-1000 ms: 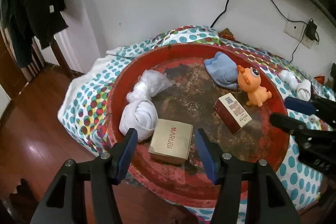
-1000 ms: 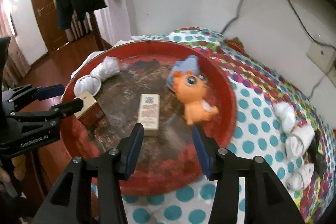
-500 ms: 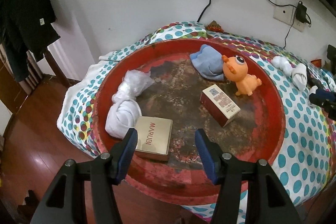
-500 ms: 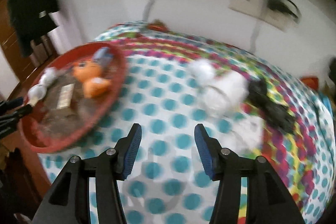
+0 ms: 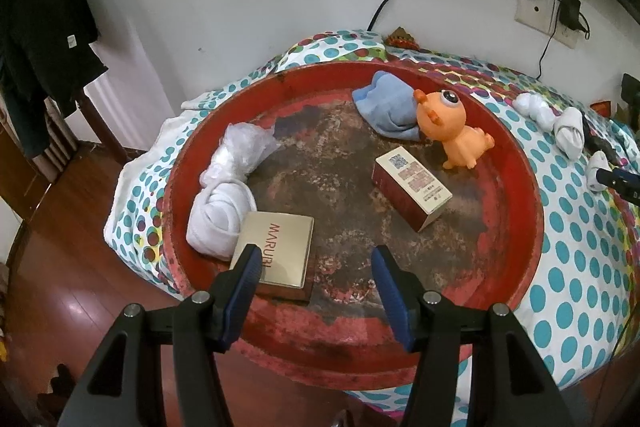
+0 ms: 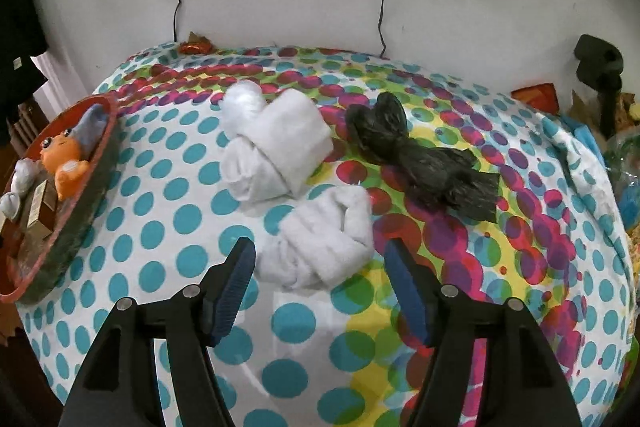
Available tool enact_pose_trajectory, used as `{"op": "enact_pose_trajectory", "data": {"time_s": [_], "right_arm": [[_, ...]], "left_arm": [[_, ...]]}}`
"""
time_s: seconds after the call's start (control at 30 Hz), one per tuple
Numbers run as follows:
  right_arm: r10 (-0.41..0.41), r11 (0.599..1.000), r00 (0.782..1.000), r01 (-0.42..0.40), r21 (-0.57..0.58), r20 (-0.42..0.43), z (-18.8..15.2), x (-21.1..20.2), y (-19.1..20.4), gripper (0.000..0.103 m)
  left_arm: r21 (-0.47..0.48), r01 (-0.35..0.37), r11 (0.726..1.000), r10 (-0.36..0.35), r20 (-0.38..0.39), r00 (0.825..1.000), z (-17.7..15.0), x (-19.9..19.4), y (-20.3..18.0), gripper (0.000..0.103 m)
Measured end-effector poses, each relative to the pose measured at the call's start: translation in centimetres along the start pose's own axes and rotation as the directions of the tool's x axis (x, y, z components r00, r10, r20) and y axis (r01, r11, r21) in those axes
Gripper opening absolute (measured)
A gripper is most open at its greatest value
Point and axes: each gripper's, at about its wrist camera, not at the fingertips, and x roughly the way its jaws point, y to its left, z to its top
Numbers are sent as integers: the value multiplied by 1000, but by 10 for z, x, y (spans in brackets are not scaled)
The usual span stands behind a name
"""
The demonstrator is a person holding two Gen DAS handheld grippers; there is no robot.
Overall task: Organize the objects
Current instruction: 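Grasp the white folded sock with the right gripper and lift it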
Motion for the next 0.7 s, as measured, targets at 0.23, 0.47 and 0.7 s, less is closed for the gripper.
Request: {"op": "enact_pose_trajectory", "data": {"time_s": [0.23,0.47,0.7], "right_arm": [[-4,1000,1000,4,-21,6,6,16,3,65],[13,999,1000,-13,-40,3,6,29,2,55],[35,998,999,-33,-62,27,2,23,-10,43]], "left_arm": [[37,-11,999,11,-10,1000,-3,4,-9,58],[79,-32,996,32,-1,999,-1,1,-16,58],[86,-42,995,41,18,999,5,-12,-24,58]]}}
